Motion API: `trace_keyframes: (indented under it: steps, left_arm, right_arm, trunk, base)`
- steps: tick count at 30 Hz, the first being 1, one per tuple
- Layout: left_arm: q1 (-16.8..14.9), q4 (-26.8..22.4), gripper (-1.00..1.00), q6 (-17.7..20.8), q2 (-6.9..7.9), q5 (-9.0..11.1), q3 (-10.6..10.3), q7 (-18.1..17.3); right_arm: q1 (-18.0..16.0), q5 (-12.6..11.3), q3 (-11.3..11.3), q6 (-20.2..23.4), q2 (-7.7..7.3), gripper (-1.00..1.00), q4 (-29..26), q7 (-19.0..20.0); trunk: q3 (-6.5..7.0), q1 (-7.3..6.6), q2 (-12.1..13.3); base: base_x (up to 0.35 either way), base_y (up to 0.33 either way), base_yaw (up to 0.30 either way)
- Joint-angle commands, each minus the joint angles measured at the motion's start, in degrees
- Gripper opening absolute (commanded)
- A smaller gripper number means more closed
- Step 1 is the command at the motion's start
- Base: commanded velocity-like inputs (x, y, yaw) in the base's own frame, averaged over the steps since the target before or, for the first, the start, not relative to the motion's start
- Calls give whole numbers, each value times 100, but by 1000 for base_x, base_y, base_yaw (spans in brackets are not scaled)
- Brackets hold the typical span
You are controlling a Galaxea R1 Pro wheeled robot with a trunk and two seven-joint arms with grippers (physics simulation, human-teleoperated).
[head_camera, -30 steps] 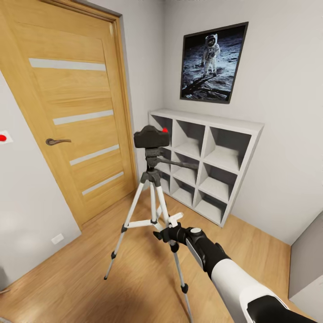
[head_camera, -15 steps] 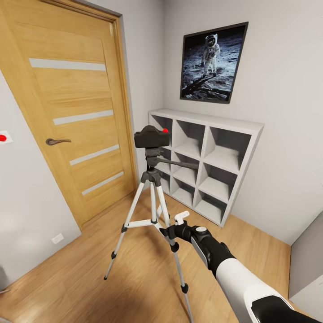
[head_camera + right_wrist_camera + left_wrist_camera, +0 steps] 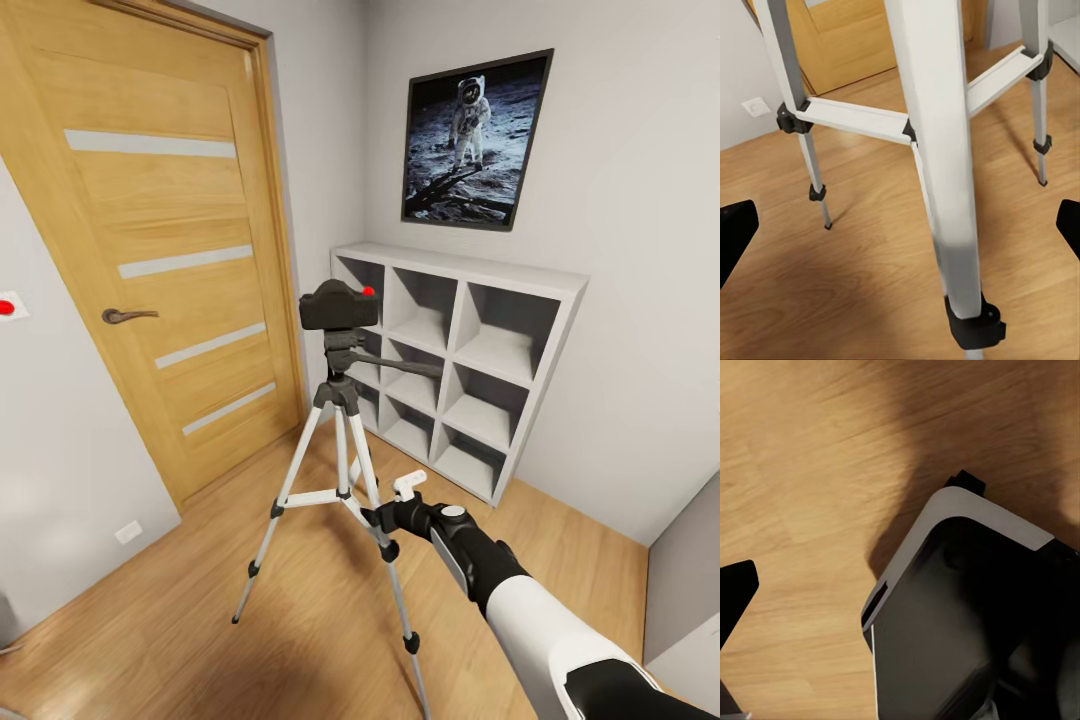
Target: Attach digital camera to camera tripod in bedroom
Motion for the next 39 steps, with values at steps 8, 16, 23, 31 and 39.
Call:
trace_keyframes:
  steps: [8, 16, 23, 31, 39]
  left_arm:
    - [4, 0, 100, 26, -64, 57, -39, 15]
    - [377, -4, 100, -83, -131, -260, -55, -7]
    - [492, -1, 100, -425, -143, -891, -59, -305]
    - [510, 0, 100, -540, -147, -1033, -54, -430]
    - [512, 0, 100, -543, -149, -1026, -49, -442]
  right_arm:
    - [0, 37, -2, 27, -8, 100, -11, 19]
    - [1, 38, 0, 33, -9, 100, -11, 21]
    - [0, 29, -4, 37, -40, 100, 24, 55]
    - [3, -5, 12, 54, -674, 100, 641, 127]
    - [5, 3, 6, -15, -1015, 100, 2068, 250]
  trunk:
    - [-12, 3, -12]
    - [-12, 3, -12]
    - [-12, 3, -12]
    - [-12, 3, -12]
    - [-12, 3, -12]
  base:
    - [0, 0, 0]
    - [0, 0, 0]
    - [0, 0, 0]
    - [-5, 0, 0]
    - [-235, 0, 0]
